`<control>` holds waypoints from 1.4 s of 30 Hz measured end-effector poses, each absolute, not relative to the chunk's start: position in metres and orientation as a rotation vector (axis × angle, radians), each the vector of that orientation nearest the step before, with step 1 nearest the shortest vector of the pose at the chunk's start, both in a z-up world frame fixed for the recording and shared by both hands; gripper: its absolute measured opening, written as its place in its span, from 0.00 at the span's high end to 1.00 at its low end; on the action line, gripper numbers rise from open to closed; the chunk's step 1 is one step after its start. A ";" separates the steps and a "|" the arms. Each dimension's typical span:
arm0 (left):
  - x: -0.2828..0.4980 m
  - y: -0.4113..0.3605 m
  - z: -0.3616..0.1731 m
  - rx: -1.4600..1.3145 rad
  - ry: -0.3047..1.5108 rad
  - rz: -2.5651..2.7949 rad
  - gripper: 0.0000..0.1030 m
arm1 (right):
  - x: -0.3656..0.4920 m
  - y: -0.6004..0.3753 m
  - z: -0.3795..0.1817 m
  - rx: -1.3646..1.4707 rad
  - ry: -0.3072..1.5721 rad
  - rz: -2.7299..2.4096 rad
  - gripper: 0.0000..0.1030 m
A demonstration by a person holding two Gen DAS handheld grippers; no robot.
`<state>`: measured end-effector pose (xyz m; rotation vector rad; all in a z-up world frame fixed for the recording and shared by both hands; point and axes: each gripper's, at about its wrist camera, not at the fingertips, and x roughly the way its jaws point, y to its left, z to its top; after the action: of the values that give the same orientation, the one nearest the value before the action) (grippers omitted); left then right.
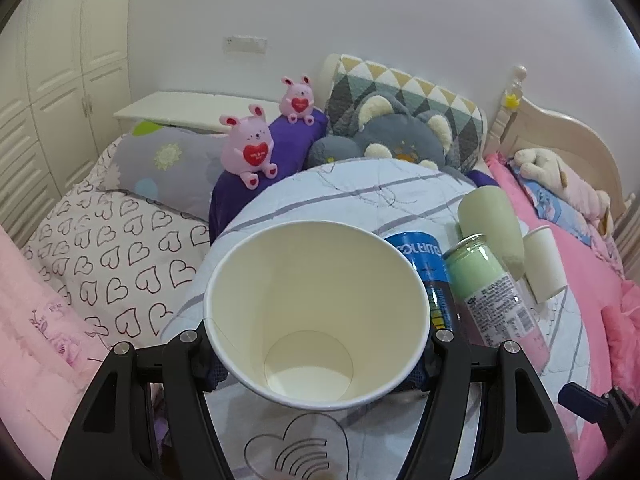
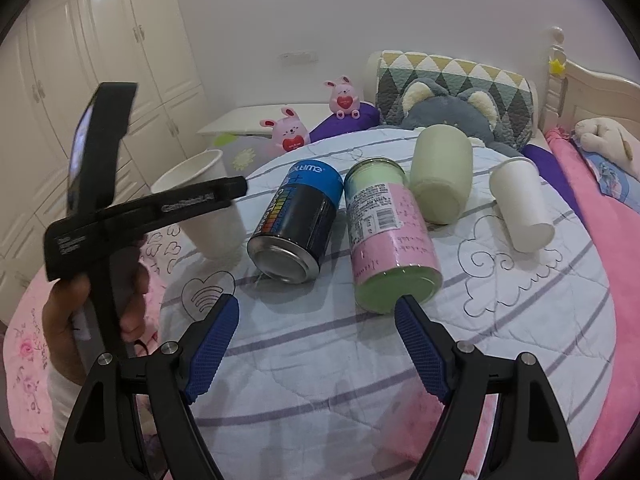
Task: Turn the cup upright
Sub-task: 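Lower the white cup rim-up onto the bed cover with the left gripper, then open the left gripper and pull it back from the cup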
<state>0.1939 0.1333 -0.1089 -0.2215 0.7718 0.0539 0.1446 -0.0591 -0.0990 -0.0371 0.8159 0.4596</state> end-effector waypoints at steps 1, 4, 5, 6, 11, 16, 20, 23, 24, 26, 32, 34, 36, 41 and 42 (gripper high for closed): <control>0.195 0.133 -0.110 -0.219 0.776 0.056 0.34 | 0.146 -0.058 -0.099 -0.037 0.811 0.465 0.21; 0.199 0.131 -0.116 -0.206 0.797 0.063 0.34 | 0.149 -0.054 -0.101 -0.044 0.814 0.474 0.21; 0.199 0.130 -0.119 -0.203 0.804 0.066 0.34 | 0.150 -0.053 -0.101 -0.047 0.815 0.478 0.21; 0.199 0.130 -0.119 -0.203 0.805 0.067 0.32 | 0.151 -0.051 -0.102 -0.049 0.817 0.484 0.21; 0.195 0.128 -0.122 -0.189 0.818 0.070 0.23 | 0.151 -0.047 -0.104 -0.050 0.825 0.497 0.21; 0.188 0.127 -0.121 -0.157 0.821 0.095 0.02 | 0.145 -0.048 -0.101 -0.046 0.813 0.496 0.21; 0.179 0.121 -0.119 -0.126 0.827 0.089 0.02 | 0.141 -0.048 -0.101 -0.047 0.813 0.494 0.21; 0.174 0.120 -0.116 -0.115 0.833 0.090 0.01 | 0.138 -0.049 -0.100 -0.048 0.810 0.495 0.21; 0.170 0.120 -0.116 -0.113 0.830 0.094 0.01 | 0.137 -0.049 -0.100 -0.049 0.808 0.495 0.21; 0.164 0.121 -0.112 -0.116 0.828 0.101 0.01 | 0.134 -0.050 -0.098 -0.051 0.803 0.494 0.21; 0.135 0.120 -0.099 -0.120 0.795 0.100 0.01 | 0.120 -0.055 -0.090 -0.042 0.774 0.489 0.21; 0.124 0.118 -0.094 -0.120 0.781 0.096 0.01 | 0.113 -0.057 -0.086 -0.042 0.757 0.486 0.21; 0.109 0.112 -0.088 -0.091 0.761 0.100 0.01 | 0.106 -0.059 -0.082 -0.043 0.744 0.479 0.21; 0.073 0.094 -0.073 -0.024 0.685 0.100 0.01 | 0.087 -0.072 -0.072 -0.036 0.698 0.452 0.21; 0.068 0.091 -0.070 -0.028 0.680 0.091 0.01 | 0.084 -0.075 -0.070 -0.034 0.692 0.448 0.21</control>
<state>0.0677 0.0909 -0.0702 -0.0282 0.6802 0.0912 0.0841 -0.0749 -0.0696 -0.0339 0.6920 0.4482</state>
